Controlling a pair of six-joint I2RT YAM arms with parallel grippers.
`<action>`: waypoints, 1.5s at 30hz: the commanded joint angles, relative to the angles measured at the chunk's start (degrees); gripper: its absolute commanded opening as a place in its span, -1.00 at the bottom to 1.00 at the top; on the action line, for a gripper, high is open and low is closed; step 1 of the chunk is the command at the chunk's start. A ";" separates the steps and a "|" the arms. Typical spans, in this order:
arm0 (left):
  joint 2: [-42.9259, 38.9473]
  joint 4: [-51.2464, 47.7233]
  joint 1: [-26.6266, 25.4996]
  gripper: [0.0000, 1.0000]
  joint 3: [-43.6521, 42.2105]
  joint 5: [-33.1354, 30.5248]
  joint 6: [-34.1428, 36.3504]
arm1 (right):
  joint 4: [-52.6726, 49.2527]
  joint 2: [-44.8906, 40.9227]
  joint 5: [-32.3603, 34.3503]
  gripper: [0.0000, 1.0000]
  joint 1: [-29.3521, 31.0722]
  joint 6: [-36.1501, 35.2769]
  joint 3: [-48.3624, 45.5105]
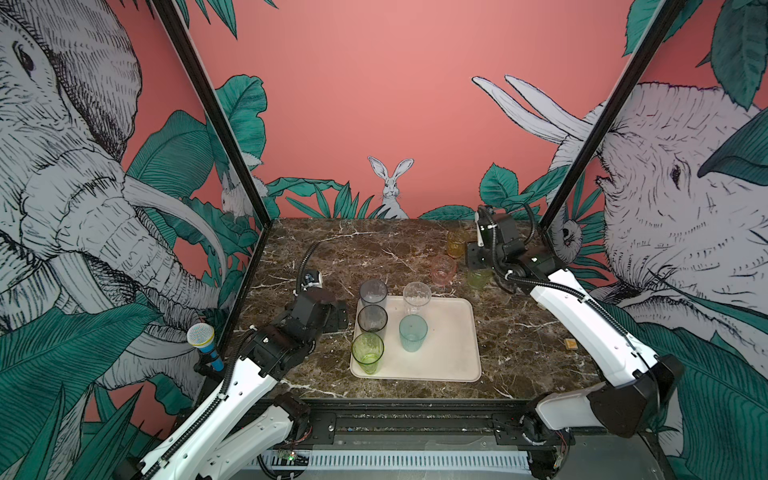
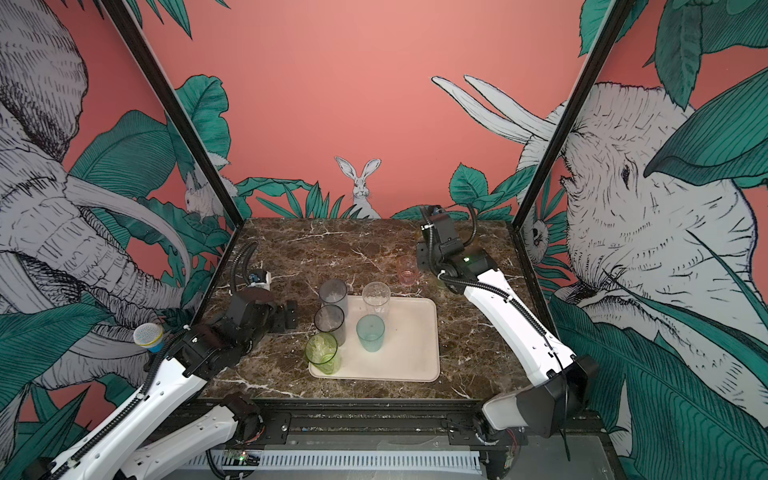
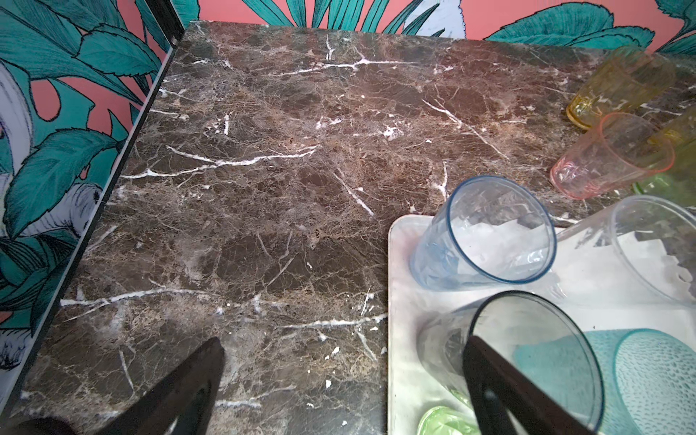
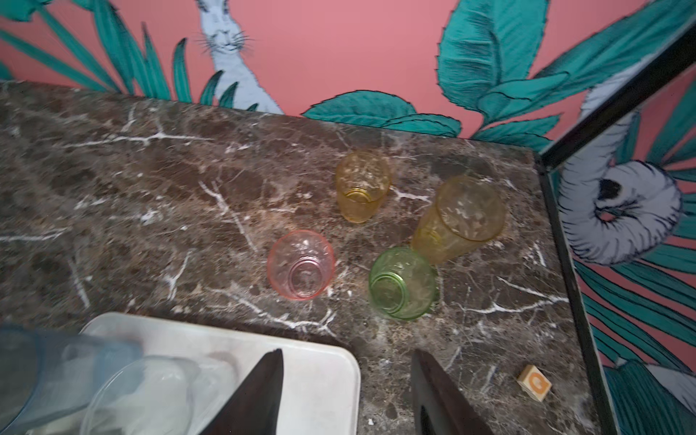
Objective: Place the glasses into the tray
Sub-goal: 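Move the right gripper above the yellow glasses farthest from the robot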
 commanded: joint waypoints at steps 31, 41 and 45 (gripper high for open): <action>2.53 2.33 0.39 0.99 0.82 0.20 0.46 | 5.78 24.07 -10.04 0.22 -28.77 6.08 11.71; 2.19 1.84 0.39 0.99 0.45 0.39 -0.10 | 4.86 28.97 -12.32 0.22 -29.72 5.99 14.98; 2.38 1.76 0.39 0.99 0.53 0.38 -0.22 | 3.95 30.42 -12.98 0.22 -29.88 5.82 16.28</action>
